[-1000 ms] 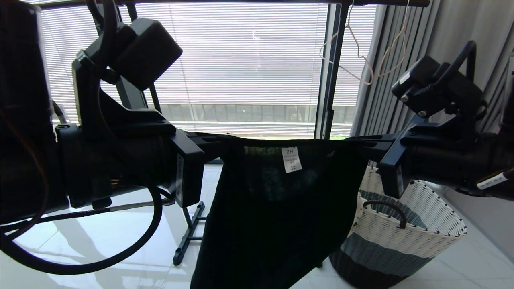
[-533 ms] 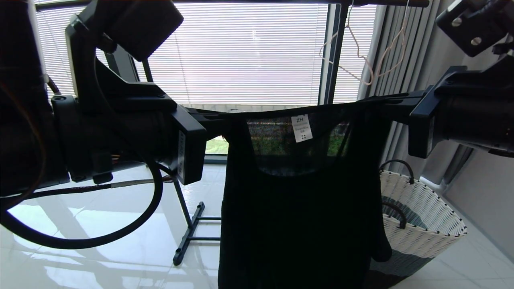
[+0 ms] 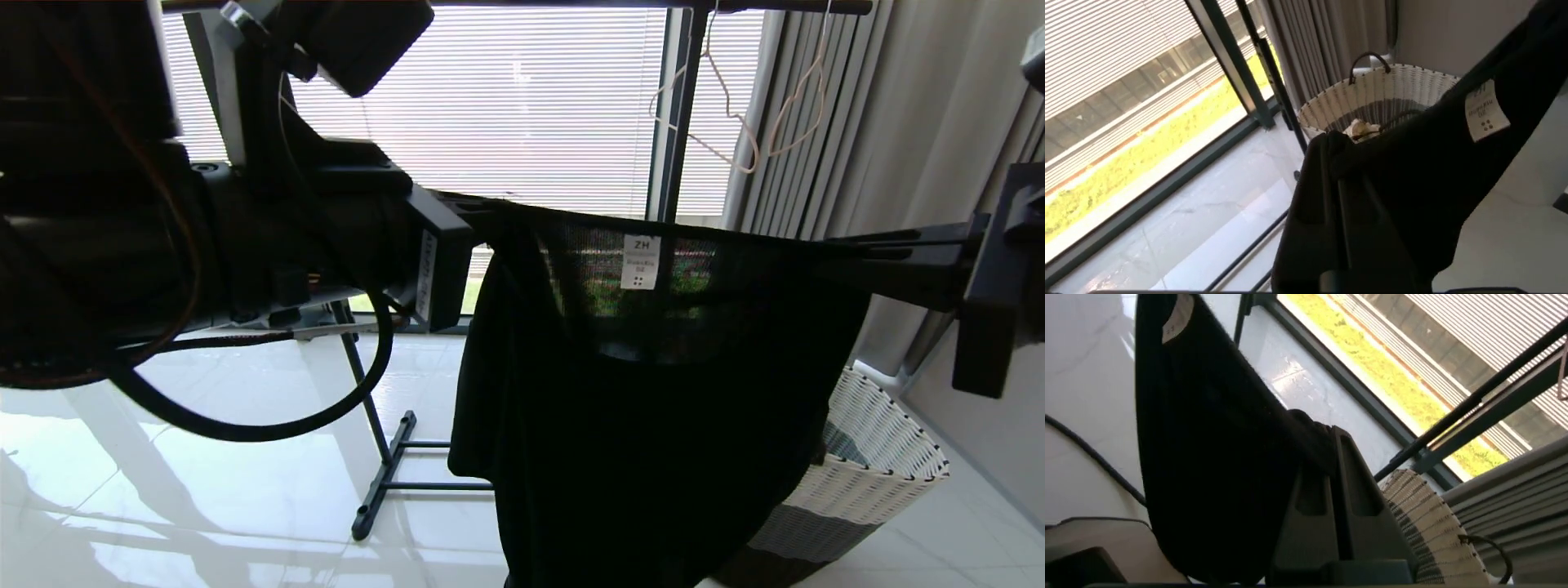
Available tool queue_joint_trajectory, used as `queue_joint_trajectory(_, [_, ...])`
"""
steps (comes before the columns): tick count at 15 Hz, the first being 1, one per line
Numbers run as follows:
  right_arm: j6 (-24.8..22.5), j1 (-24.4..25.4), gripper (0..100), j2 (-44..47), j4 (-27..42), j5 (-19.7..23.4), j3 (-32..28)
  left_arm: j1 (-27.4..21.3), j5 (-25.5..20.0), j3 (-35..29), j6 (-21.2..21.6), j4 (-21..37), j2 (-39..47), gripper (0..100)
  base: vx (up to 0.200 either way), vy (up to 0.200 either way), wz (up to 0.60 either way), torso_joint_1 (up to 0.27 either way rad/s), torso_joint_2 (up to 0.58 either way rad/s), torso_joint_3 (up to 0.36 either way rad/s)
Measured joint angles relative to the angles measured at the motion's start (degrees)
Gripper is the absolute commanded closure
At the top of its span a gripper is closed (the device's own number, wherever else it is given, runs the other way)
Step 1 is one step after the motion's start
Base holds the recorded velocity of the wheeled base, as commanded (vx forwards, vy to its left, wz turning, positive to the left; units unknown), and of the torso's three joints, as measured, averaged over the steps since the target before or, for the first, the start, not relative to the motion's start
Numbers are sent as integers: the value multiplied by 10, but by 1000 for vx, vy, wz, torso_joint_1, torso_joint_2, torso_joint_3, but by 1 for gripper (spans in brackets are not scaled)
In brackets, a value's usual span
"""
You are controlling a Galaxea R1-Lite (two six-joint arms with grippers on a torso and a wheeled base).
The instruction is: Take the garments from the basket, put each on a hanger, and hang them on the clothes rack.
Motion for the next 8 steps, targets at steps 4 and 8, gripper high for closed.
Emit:
queue_joint_trajectory(4, [1, 76, 100, -27, 32, -25, 5, -1, -18, -87, 0, -8, 57, 100, 0, 0, 0, 0, 0, 0])
queue_joint_trajectory(8, [3, 77, 100, -19, 22, -27, -4, -1, -18, -81, -1, 16, 60, 100, 0, 0, 0, 0, 0, 0])
